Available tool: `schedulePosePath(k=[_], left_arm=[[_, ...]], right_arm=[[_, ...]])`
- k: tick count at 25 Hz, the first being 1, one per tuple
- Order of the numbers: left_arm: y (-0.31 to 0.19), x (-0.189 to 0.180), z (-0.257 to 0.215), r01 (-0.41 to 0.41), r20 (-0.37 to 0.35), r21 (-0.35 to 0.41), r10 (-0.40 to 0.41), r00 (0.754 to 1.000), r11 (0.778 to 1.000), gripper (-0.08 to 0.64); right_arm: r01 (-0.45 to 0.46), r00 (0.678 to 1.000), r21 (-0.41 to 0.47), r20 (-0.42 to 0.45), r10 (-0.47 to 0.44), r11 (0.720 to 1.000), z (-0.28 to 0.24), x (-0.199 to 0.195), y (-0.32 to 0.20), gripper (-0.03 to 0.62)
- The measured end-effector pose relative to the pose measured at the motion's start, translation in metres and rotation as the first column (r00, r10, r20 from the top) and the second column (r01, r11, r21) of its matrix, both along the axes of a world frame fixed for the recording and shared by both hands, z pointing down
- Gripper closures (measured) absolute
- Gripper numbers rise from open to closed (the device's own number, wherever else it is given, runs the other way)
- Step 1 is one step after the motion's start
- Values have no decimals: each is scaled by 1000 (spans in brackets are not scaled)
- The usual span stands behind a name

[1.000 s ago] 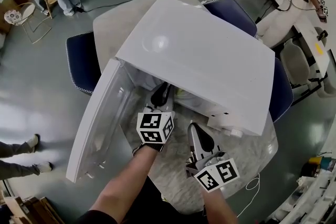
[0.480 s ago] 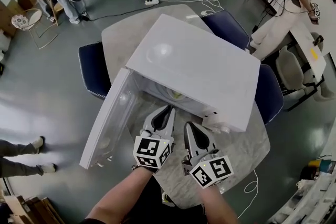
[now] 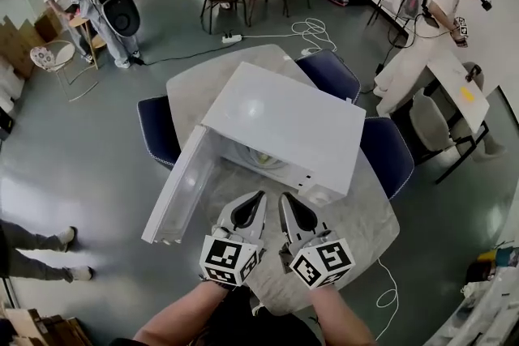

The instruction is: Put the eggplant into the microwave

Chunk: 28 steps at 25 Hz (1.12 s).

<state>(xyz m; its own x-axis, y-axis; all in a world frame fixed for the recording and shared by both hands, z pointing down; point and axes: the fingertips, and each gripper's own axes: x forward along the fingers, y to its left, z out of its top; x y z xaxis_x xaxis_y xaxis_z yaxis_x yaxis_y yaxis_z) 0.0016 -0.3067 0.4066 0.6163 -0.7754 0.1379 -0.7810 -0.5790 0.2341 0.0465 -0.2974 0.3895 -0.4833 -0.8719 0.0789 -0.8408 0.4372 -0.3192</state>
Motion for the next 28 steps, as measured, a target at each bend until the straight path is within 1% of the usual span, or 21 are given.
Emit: schedulePosePath(k=[6, 11, 15, 20, 28], left_arm=[[39, 5, -55, 4, -6, 45, -4, 1000, 999, 552], [73, 9, -85, 6, -17, 67, -4, 1000, 998, 552], [92, 14, -98, 15, -24, 86, -13, 1000, 996, 552], [102, 20, -112, 28, -39, 111, -23, 999, 993, 552], [113, 15, -110, 45, -36, 118, -41, 999, 992, 552]], right_arm=[[7, 1000, 37, 7, -7, 999, -40, 6, 31, 591], [31, 1000, 89, -8, -30, 996, -73, 4, 57, 591], [38, 999, 114, -32, -35, 993, -88, 11, 75, 592], [66, 996, 143, -61, -58, 988, -100, 14, 87, 592], [72, 994, 137, -95, -59, 988, -96, 13, 96, 592]])
